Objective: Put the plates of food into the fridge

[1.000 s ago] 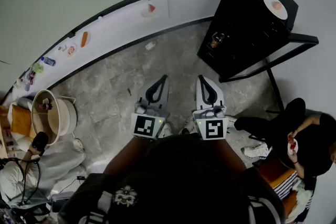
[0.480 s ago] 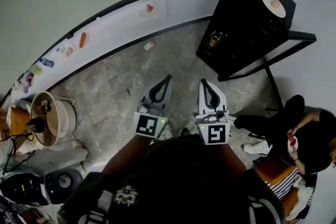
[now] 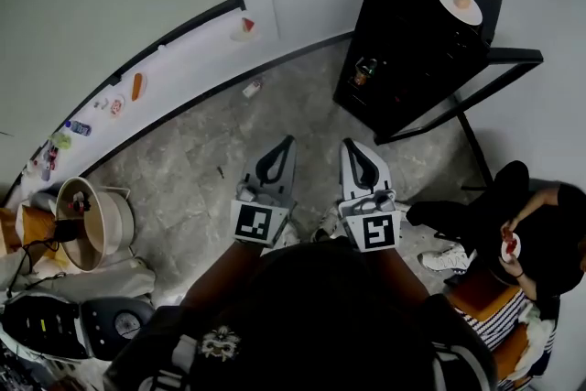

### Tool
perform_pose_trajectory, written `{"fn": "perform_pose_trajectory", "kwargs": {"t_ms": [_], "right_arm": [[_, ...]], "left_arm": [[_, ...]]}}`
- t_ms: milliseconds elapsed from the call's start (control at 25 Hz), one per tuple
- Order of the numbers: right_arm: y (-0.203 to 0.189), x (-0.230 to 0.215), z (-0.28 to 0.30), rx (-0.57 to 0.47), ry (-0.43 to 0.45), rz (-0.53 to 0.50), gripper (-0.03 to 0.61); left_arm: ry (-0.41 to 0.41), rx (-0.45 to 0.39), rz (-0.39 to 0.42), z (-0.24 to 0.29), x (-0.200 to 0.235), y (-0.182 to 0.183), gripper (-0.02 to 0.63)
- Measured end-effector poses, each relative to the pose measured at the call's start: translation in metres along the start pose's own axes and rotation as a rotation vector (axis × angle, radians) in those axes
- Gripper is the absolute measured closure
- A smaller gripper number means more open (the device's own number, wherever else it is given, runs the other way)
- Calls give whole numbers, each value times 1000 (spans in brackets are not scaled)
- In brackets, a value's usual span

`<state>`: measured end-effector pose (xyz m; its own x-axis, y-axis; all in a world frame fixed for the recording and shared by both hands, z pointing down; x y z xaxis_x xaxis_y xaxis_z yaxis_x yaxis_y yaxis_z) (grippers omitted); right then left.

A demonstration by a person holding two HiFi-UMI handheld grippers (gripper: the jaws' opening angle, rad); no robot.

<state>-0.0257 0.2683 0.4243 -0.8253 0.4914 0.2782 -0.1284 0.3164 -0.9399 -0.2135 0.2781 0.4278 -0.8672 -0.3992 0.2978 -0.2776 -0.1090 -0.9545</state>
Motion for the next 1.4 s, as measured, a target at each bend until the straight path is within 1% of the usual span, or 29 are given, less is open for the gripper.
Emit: {"fn": "perform_pose_trajectory", "kwargs": {"t_ms": [200, 320, 560, 760, 960, 1120, 1240, 1400], "right_arm": [[-6, -23, 4, -2, 0, -4, 554], [-9, -37, 6, -1, 0, -6, 554], [-22, -64, 12, 10, 8, 23, 554], [-35, -93, 11, 4, 16, 40, 554], [-32, -103, 9, -3, 6, 61, 554], [-37, -109, 8, -5, 30, 55, 554], [-33, -110, 9, -18, -4, 71, 554], [-37, -118, 15, -24, -39, 59, 554]], "left_arm": [[5, 17, 12, 20, -7, -2, 592], [1, 14, 26, 35, -13, -2, 592], [-6, 13, 76, 64, -25, 0, 592], [1, 25, 99, 87, -37, -10, 592], [-3, 23, 104, 92, -48, -6, 592], [-18, 26, 96, 104, -58, -8, 592], [-40, 28, 90, 110, -64, -8, 592], [-71, 19, 132, 122, -67, -8, 592]]}}
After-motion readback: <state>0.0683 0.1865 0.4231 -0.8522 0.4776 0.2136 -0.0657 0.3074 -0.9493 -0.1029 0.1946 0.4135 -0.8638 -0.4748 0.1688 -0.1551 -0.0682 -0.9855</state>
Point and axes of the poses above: the fingertips, and each gripper's own axes: z forward along the fingers, x to its left, y out of its top, the point moved 10 cm from there along -z, backward along the fingers, and after that the axes turned 15 degrees about -z, right-handed, at the moved point
